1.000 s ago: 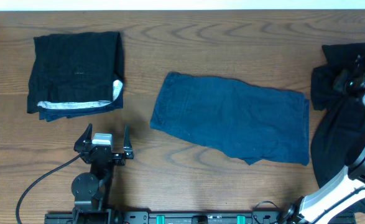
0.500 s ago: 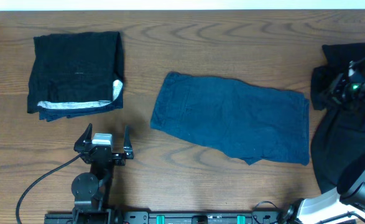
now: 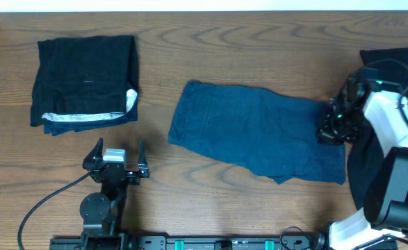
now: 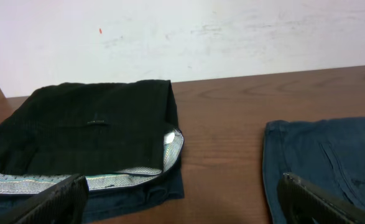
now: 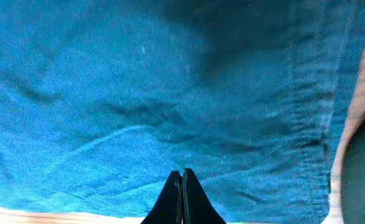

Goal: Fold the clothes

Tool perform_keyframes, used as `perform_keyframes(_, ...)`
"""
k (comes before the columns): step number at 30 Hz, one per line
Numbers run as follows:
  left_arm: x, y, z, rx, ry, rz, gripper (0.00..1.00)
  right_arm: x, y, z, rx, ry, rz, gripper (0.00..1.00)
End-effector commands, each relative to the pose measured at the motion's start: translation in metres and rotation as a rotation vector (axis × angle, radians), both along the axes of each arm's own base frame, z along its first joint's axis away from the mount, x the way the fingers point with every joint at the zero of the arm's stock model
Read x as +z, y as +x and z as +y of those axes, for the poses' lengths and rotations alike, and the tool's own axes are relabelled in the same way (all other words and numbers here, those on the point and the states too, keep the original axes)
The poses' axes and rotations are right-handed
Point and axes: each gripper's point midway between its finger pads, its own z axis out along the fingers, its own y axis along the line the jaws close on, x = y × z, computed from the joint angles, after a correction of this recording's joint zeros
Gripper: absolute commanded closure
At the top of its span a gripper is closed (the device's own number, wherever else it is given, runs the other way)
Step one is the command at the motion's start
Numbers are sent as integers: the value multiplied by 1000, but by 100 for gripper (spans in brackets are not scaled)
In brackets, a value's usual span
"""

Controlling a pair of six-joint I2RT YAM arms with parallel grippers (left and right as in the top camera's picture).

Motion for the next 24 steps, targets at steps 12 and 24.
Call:
perform_keyframes(12, -15, -1, -5, -26, 7, 43, 2, -26, -43, 56, 225, -64, 123, 99)
perform_keyframes(24, -15, -1, -5, -26, 7, 43, 2, -59, -43, 62, 247, -65, 47, 99)
